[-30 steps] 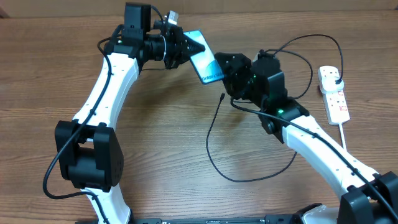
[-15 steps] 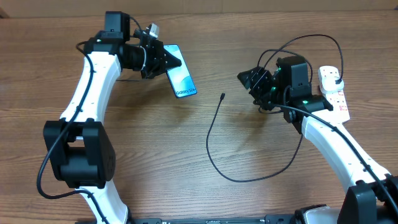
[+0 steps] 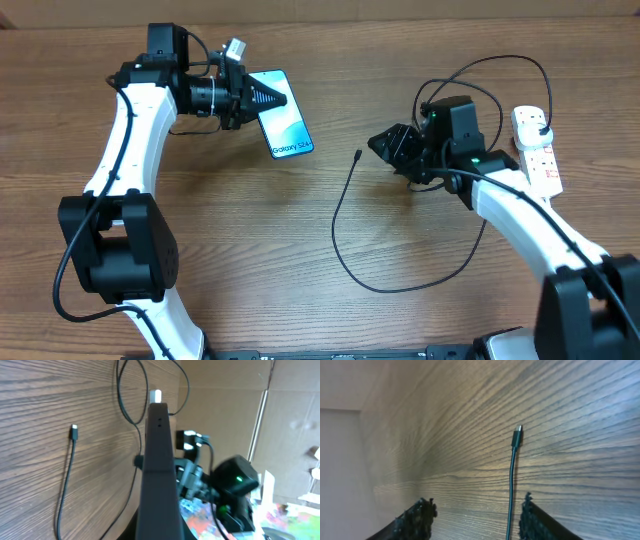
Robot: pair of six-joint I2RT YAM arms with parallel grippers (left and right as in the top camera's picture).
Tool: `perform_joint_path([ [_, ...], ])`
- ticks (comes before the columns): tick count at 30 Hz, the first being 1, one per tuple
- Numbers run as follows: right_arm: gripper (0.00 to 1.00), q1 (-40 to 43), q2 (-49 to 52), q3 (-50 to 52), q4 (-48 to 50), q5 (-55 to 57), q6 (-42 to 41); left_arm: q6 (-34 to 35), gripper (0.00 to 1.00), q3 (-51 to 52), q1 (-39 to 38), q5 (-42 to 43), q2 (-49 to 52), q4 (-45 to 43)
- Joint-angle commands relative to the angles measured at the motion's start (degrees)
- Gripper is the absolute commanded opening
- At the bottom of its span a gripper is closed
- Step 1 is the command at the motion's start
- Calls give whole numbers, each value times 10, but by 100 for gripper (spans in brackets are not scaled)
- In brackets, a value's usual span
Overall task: Plug charger to phone and switch on socket
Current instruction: 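Move the right gripper down to the black cable's USB-C plug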
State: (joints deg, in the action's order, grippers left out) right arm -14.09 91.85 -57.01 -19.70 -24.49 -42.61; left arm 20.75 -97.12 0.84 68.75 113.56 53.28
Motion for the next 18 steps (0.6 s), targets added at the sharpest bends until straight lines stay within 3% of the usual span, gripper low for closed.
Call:
perform_joint_path([
  [1, 53, -5, 37, -32, 0, -26, 11, -10, 4, -5, -2, 25, -3, 10],
  [11, 49, -25, 149, -149, -76, -26, 11, -6, 4, -5, -2, 26, -3, 16],
  [18, 47, -25, 176, -153, -76, -17, 7, 0, 4, -5, -2, 26, -3, 16],
])
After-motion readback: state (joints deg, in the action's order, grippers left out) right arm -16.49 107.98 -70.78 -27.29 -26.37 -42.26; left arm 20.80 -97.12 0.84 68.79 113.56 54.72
